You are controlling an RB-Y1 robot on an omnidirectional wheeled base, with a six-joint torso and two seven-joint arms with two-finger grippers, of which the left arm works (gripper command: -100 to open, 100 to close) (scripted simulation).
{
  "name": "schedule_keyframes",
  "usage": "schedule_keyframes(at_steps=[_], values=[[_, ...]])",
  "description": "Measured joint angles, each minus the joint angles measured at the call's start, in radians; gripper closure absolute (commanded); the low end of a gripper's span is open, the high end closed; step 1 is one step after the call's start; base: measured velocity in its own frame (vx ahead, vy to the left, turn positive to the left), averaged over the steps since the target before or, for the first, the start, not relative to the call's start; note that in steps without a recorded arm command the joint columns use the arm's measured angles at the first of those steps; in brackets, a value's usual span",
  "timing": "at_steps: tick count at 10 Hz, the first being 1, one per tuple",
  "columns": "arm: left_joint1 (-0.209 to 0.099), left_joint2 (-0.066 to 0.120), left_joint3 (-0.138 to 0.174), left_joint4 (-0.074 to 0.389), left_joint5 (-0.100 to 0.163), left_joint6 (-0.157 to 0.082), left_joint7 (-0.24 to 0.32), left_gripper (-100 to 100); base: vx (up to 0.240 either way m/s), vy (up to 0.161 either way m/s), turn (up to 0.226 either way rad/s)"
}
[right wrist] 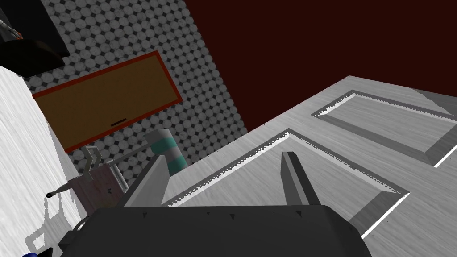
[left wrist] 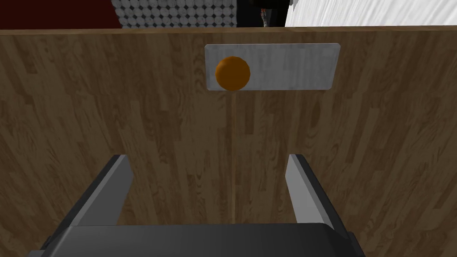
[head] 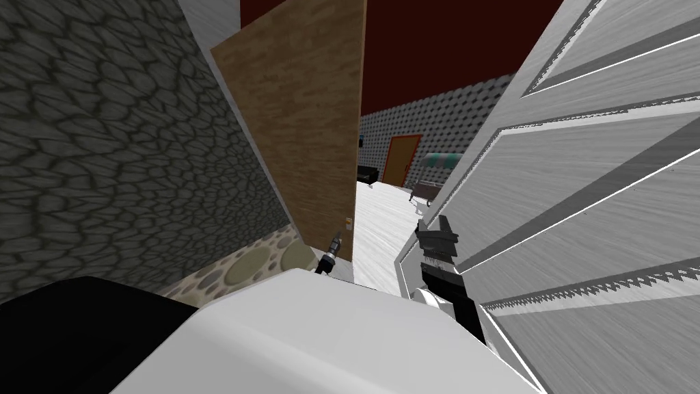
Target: Push the door open
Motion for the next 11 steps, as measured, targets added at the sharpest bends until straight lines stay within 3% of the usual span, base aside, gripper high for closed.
schedule_keyframes(at_steps=[3, 7, 8, 11], values=[[-0.004, 0.006, 0.006, 0.008, 0.001, -0.009, -0.002, -100, 0.216, -0.043, -0.024], [-0.011, -0.005, 0.016, 0.022, 0.004, -0.022, -0.004, -100, 0.169, -0.034, -0.018], [-0.011, -0.006, 0.016, 0.022, 0.004, -0.023, -0.004, 100, -0.016, 0.002, 0.005], [-0.012, -0.005, 0.016, 0.023, 0.004, -0.020, -0.005, 100, -0.020, 0.005, -0.006]])
